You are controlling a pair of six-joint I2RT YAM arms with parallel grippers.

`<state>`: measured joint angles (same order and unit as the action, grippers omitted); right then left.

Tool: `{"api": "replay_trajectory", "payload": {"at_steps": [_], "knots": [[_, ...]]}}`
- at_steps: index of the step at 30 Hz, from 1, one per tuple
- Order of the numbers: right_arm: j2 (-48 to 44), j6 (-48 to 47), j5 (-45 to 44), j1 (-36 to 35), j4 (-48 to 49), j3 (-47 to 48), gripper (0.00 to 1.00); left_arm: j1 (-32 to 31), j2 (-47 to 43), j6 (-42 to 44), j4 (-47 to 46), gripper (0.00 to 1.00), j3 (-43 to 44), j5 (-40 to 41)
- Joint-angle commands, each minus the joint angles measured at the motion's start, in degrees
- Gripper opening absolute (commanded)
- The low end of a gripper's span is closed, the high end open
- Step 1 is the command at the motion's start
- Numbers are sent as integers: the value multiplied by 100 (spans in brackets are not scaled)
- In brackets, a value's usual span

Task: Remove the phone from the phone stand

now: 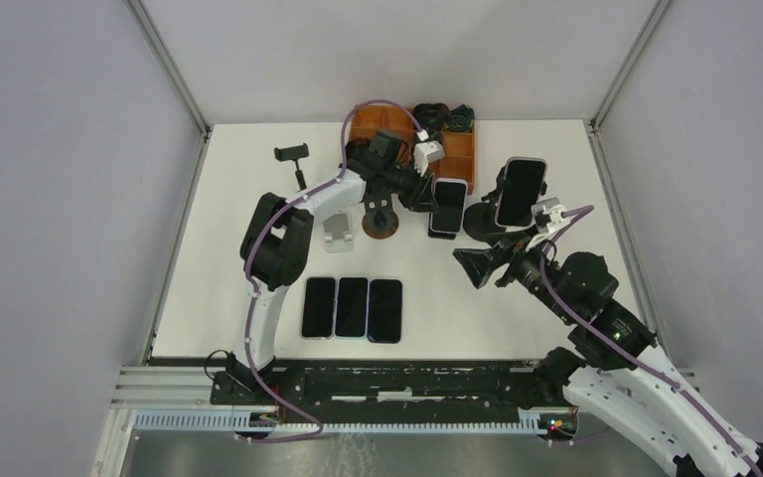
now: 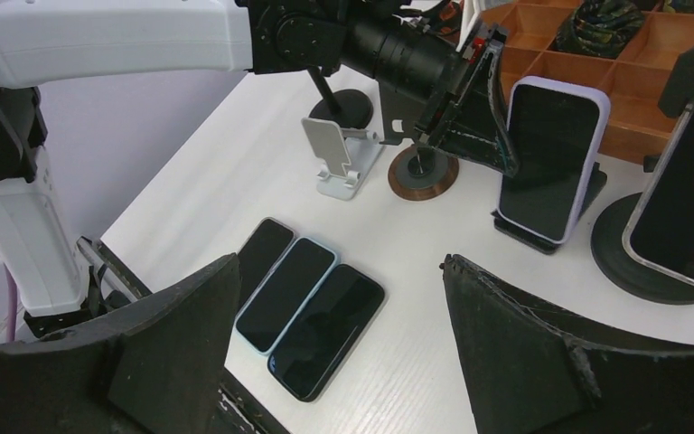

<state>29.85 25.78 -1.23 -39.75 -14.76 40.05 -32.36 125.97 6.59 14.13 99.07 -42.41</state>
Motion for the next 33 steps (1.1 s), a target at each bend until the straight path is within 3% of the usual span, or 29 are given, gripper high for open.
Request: {"api": "replay_trajectory", "payload": {"at_steps": [1,4,9,11,15,27,33], "knots": [[-135,101,278,-31,390,-91,88,-71,41,-168,-270,27,221,-417],[-163,131,329,-32,455,-145,87,-86,41,-144,-270,28,139,-467],[-211,262,405,-26,592,-295,87,-113,91,-139,-290,49,45,-321],[-238,283,400,-25,590,-305,87,-119,103,-177,-389,63,7,-222],[-303,297,345,-28,580,-308,86,-121,126,-198,-498,68,-28,-136],[-352,414,356,-26,684,-369,82,-122,462,-360,-673,50,-26,-345],[-343,457,403,-32,812,-500,76,-113,141,-229,-714,24,-271,-344]]}}
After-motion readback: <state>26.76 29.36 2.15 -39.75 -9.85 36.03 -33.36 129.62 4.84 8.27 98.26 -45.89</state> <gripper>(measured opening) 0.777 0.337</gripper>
